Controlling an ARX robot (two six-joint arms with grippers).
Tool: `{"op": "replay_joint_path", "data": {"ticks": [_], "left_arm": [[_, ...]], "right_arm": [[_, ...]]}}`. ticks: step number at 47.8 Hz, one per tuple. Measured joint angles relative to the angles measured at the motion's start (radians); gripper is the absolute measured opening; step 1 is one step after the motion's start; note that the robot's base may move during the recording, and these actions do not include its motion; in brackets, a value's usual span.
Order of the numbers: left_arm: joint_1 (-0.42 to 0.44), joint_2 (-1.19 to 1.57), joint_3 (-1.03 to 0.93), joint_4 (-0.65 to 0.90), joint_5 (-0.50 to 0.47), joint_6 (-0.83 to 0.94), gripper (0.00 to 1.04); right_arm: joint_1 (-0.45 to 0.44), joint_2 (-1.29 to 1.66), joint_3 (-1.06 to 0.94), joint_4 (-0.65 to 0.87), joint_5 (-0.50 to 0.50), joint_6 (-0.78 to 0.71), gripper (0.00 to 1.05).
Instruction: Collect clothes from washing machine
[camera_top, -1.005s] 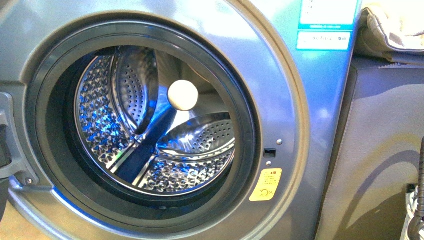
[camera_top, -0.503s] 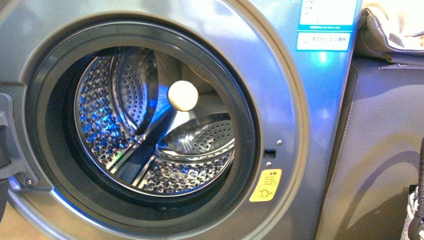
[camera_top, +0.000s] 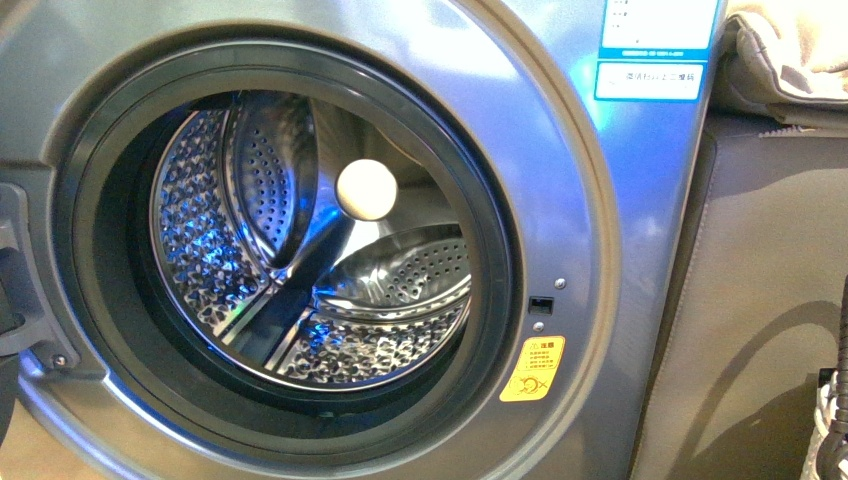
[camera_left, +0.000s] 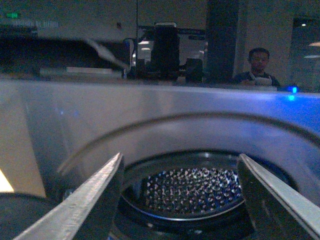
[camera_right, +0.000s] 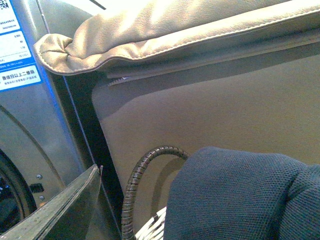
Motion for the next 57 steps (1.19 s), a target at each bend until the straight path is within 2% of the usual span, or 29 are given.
{"op": "replay_joint_path", "data": {"ticks": [8,21,25,28,33,48,49,55,57], "left_arm": [[0.045,-0.17,-0.307,0.141,0.042,0.005,0.42],[0.104,-0.317,-0.608,0.266,0.102,0.004,0.02],[0.119,-0.349,-0.675,0.294,0.116,0.005,0.04],[0.17,-0.375,-0.725,0.31,0.192,0.006,0.04],[0.221,-0.43,-0.806,0.336,0.206,0.006,0.04],[0.222,-0.559,-0.964,0.365,0.214,0.008,0.04],[0.222,-0.565,-0.969,0.365,0.214,0.008,0.04],[0.222,-0.594,-0.993,0.365,0.214,0.008,0.04],[0.222,-0.605,-1.003,0.364,0.214,0.008,0.04]], "right_arm": [[0.002,0.0,0.0,0.0,0.0,0.0,0.97],[0.002,0.0,0.0,0.0,0.0,0.0,0.97],[0.002,0.0,0.0,0.0,0.0,0.0,0.97],[0.002,0.0,0.0,0.0,0.001,0.0,0.97],[0.002,0.0,0.0,0.0,0.002,0.0,0.97],[0.002,0.0,0.0,0.0,0.003,-0.001,0.97],[0.003,-0.009,0.002,-0.017,0.01,-0.003,0.97],[-0.006,-0.141,0.051,-0.442,0.028,0.016,0.97],[-0.018,-0.14,0.053,-0.52,0.015,0.031,0.97]]}}
